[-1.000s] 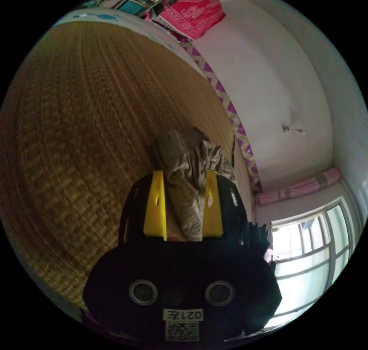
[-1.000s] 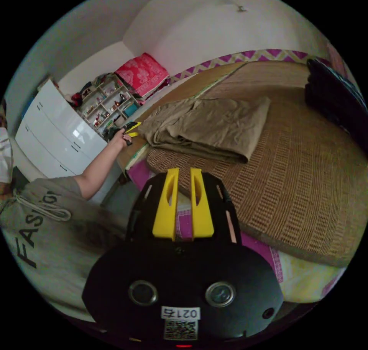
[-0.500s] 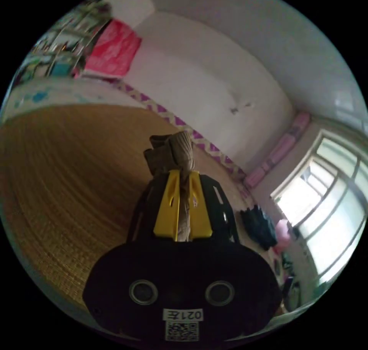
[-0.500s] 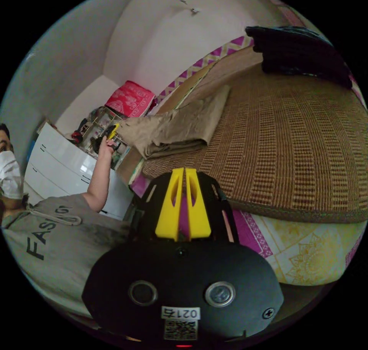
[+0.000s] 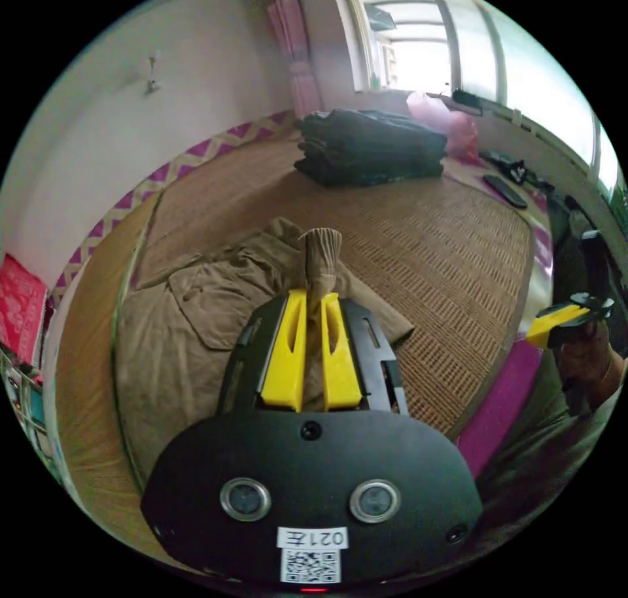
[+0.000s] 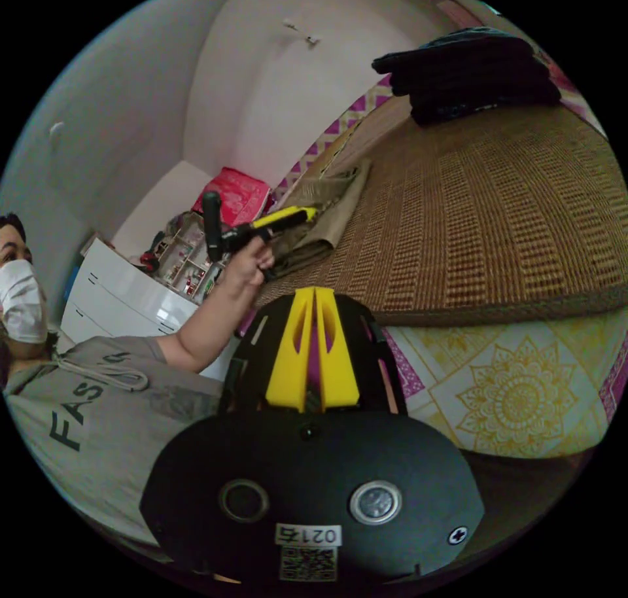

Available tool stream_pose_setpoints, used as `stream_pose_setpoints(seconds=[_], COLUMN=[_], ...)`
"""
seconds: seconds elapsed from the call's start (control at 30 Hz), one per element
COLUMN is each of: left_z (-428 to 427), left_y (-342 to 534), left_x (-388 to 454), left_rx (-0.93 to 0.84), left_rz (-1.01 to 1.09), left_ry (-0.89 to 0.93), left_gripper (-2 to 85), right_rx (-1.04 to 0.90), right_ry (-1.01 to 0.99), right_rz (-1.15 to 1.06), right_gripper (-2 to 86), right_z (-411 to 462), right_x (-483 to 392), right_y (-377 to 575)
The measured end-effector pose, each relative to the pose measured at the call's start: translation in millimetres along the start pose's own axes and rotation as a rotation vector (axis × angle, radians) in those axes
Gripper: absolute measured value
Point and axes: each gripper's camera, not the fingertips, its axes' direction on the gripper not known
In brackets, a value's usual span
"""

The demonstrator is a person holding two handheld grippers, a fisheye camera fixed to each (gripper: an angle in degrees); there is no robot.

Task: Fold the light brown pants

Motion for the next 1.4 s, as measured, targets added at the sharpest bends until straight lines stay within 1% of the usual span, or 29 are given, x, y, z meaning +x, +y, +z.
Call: stream_pose_setpoints(seconds=[0.1,0.17,0.27,0.33,0.37,0.43,0.47,0.53,0.6,0.63,0.7,0.73,0.8,0.83,0.9,0.93,1.0,1.07,1.1,1.17,1.23,1.3,1.4], left_z=[-10.4,-5.2,38.4,41.2,39.7,43.2,45.3,42.0,30.5,25.7,1.9,-4.6,-25.2,-28.1,-29.3,-27.5,-13.9,-0.7,6.9,17.6,24.0,32.4,42.1], left_y=[-9.6,-13.5,-11.2,-10.5,-11.6,-11.3,-8.5,-2.8,7.0,10.0,24.1,28.5,49.1,54.3,74.8,80.4,106.2,124.7,133.8,144.3,147.3,146.1,141.8], left_x=[-1.7,2.4,15.2,16.6,14.9,15.7,18.0,21.0,13.1,7.5,-34.9,-49.4,-116.9,-134.5,-199.2,-214.2,-269.4,-301.9,-317.8,-336.9,-347.5,-356.8,-365.3], left_rx=[0.078,0.095,-0.027,-0.005,0.003,-0.013,-0.021,-0.019,-0.017,-0.008,0.042,0.058,0.106,0.108,0.080,0.073,0.071,0.078,0.089,0.095,0.111,0.086,0.028], left_rz=[-0.054,-0.045,0.015,0.018,-0.003,0.021,0.061,0.112,0.096,0.074,-0.099,-0.147,-0.346,-0.389,-0.501,-0.523,-0.640,-0.732,-0.763,-0.811,-0.808,-0.798,-0.767], left_ry=[0.014,0.028,0.071,0.052,0.047,0.076,0.086,0.050,0.011,0.003,-0.010,-0.001,0.040,0.051,0.105,0.132,0.300,0.402,0.440,0.485,0.501,0.455,0.408], left_gripper=[2.7,3.1,3.9,4.4,5.2,6.8,7.9,7.8,4.4,2.8,0.0,-0.1,-0.3,-0.4,-0.3,-0.3,0.7,3.6,6.1,9.4,11.2,11.8,11.0], right_rx=[0.016,0.022,0.014,-0.001,-0.011,-0.028,-0.036,-0.046,-0.054,-0.060,-0.057,-0.056,-0.066,-0.074,-0.099,-0.105,-0.118,-0.097,-0.069,-0.073,-0.117,-0.202,-0.163], right_ry=[0.001,-0.004,-0.022,-0.024,-0.008,0.040,0.067,0.126,0.234,0.270,0.386,0.394,0.400,0.409,0.419,0.398,0.309,0.272,0.211,0.180,0.240,0.334,0.347], right_rz=[0.013,0.018,0.007,-0.018,-0.040,-0.074,-0.111,-0.179,-0.293,-0.314,-0.355,-0.354,-0.366,-0.368,-0.343,-0.334,-0.258,-0.217,-0.200,-0.208,-0.244,-0.277,-0.265], right_gripper=[-0.5,-0.4,0.1,1.0,2.0,4.9,6.3,7.8,8.6,8.6,7.4,6.9,4.6,4.3,3.0,3.3,5.7,8.7,10.0,10.0,8.6,5.8,3.3], right_z=[-14.6,-18.3,-15.4,-10.3,-6.1,2.4,9.0,20.3,38.4,44.0,63.8,67.9,85.1,90.5,109.7,113.6,125.5,130.7,132.4,142.6,163.0,195.8,193.9], right_x=[10.6,16.1,21.4,19.6,16.6,10.4,4.5,-7.2,-25.0,-28.7,-36.4,-36.3,-34.0,-32.7,-21.0,-17.0,1.5,9.0,11.6,10.9,8.7,15.6,28.1], right_y=[0.1,-1.6,-8.8,-14.9,-19.3,-27.4,-33.8,-44.3,-59.3,-64.2,-86.5,-93.4,-122.4,-129.9,-158.4,-165.0,-190.4,-205.8,-214.2,-224.5,-231.2,-230.6,-228.6])
